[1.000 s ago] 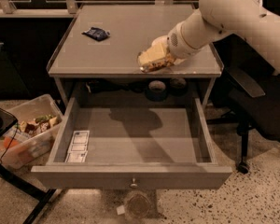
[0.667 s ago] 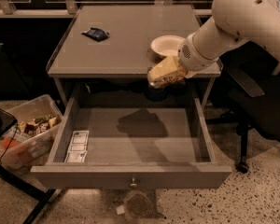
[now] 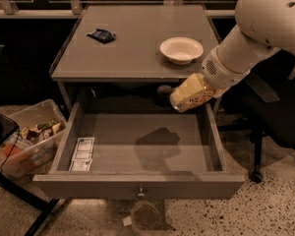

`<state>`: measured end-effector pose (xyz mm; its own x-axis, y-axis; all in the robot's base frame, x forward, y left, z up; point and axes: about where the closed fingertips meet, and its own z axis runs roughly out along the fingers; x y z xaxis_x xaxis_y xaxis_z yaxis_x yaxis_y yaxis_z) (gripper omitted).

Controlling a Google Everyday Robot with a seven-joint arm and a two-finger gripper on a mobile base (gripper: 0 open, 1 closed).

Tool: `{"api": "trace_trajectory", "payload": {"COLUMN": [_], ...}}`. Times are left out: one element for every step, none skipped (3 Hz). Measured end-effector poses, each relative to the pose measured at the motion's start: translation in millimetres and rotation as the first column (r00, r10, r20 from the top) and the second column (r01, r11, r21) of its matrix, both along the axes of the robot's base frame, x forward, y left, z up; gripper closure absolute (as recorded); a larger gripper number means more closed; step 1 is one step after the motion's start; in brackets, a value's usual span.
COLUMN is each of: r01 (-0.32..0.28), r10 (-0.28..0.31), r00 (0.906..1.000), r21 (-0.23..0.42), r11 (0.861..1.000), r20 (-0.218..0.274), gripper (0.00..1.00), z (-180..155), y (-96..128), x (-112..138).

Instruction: Place orange can into top drawer

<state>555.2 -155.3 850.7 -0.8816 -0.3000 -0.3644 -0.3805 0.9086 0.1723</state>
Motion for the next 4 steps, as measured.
{"api": "trace_trajectory", "payload": {"r01": [0.011,0.046,0.062,0.034], "r10": [-0.015,-0.044,-0.050,-0.015], "r00": [0.9947,0.9871,0.9856,0.9884], "r21": [-0.044,0.008,0.074,0.125], "r11": [0.999,0.999,0.995,0.992], "r20": [-0.102,-0.154,-0.162,-0.151], "gripper": [1.00,1.00,1.00,1.00], "z": [-49.8,-92.6,-121.3,-140.2], "y": [-4.9,6.7,46.3,95.8], "x": [-5.8,-1.4,10.4,25.8]}}
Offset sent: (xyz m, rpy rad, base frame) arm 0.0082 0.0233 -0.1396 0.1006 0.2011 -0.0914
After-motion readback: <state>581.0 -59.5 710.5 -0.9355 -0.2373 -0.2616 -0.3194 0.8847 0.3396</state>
